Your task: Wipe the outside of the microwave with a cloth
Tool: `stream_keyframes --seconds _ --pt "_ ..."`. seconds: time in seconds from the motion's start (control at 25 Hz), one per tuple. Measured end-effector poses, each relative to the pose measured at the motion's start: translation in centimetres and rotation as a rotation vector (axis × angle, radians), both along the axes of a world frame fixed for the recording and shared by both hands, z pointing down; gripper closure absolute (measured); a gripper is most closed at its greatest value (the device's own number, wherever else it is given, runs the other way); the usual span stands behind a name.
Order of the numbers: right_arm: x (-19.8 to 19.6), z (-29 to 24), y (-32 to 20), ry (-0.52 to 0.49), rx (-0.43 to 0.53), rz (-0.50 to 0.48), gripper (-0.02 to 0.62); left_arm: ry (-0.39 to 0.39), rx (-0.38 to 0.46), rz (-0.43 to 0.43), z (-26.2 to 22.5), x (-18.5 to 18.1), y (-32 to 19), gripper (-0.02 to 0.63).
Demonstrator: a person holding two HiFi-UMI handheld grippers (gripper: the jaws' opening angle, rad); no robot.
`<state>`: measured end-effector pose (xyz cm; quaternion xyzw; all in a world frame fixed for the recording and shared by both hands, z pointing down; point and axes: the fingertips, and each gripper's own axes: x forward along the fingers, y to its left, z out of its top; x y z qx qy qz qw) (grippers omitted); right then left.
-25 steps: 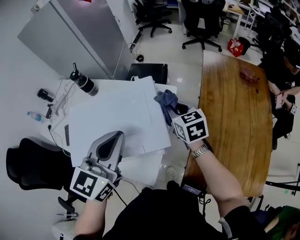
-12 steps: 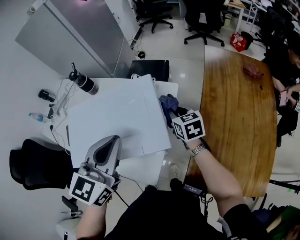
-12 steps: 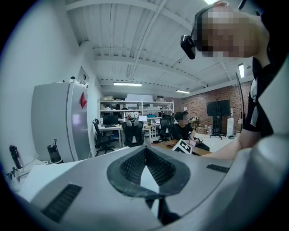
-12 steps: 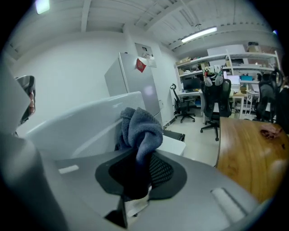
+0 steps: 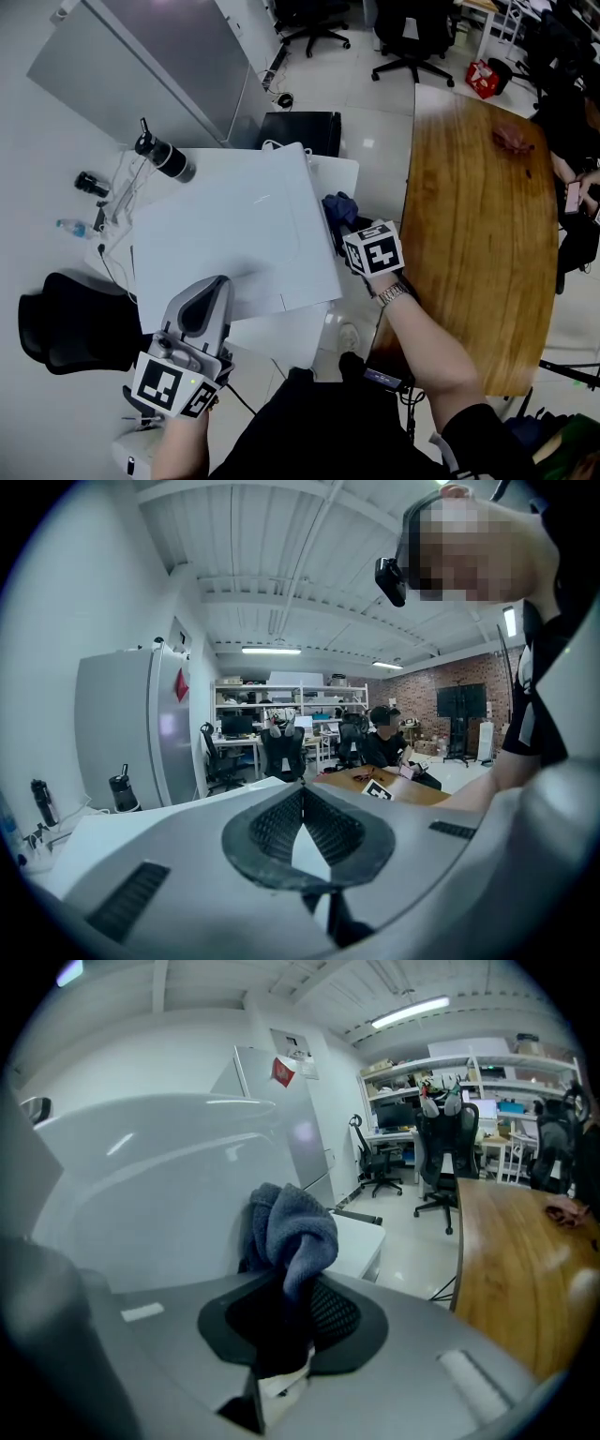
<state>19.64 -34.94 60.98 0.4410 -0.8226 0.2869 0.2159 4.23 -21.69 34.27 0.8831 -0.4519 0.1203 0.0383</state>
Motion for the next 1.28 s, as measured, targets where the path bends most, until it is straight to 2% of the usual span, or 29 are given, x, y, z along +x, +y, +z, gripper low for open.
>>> stream_keyframes --seconds 0.88,1.28 --pt "0.5 6.0 -0.2 0.101 -0.118 0.002 0.528 -0.013 0.001 -0.076 0.0 -2.9 1.3 0.601" --pt "2.3 3.9 2.5 0.148 -0.078 0.064 0.529 0.034 0.028 -0.051 -0.5 -4.7 3.8 0.601"
